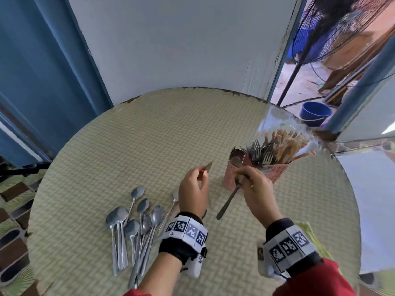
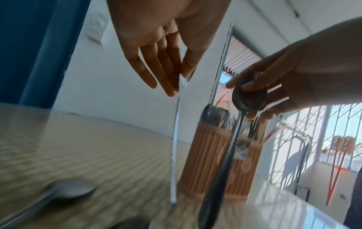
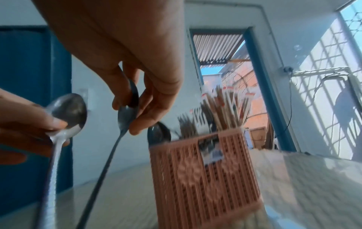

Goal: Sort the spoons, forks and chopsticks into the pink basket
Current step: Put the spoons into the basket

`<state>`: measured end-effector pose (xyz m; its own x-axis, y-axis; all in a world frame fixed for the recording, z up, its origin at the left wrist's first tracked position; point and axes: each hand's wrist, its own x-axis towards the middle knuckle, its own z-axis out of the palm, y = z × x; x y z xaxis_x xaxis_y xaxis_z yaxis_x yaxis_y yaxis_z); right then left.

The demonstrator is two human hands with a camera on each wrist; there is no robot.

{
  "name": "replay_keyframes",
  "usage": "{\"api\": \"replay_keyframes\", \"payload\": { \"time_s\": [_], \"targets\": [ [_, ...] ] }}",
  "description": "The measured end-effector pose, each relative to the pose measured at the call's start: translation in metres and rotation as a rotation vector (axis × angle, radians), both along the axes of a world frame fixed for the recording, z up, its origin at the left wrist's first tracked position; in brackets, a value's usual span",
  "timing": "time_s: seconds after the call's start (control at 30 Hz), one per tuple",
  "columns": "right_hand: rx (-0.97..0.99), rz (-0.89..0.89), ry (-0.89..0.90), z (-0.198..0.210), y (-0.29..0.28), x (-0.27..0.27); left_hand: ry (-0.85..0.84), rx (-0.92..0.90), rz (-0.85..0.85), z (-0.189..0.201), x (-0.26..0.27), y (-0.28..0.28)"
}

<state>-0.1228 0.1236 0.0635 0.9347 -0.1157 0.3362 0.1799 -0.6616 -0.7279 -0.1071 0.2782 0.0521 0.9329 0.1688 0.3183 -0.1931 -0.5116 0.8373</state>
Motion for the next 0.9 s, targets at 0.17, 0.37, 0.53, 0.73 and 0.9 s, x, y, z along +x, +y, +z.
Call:
{"api": "replay_keyframes", "payload": {
  "time_s": [0.17,0.37,0.53,0.73,0.9],
  "targets": [
    [0.044,-0.107,-0.204,0.056,-0.029,0.012,-0.088,-0.142,-0.085,0.054,0.016,-0.025],
    [0.049,-0.167,-0.327,0.084,-0.049,0.023,-0.221,-0.118,-0.081,0.080,0.035,-0.041],
    [0.006,-0.181,-0.402,0.075,-0.052,0.030,-0.285,-0.009,-0.115,0.078,0.043,-0.052],
    [-0.070,-0.046,-0.214,0.050,-0.051,0.036,-0.178,0.110,-0.226,0.055,0.051,-0.063],
    [0.005,0.058,0.062,0.040,-0.049,0.034,0.041,0.025,-0.410,0.043,0.048,-0.064]
  ]
}}
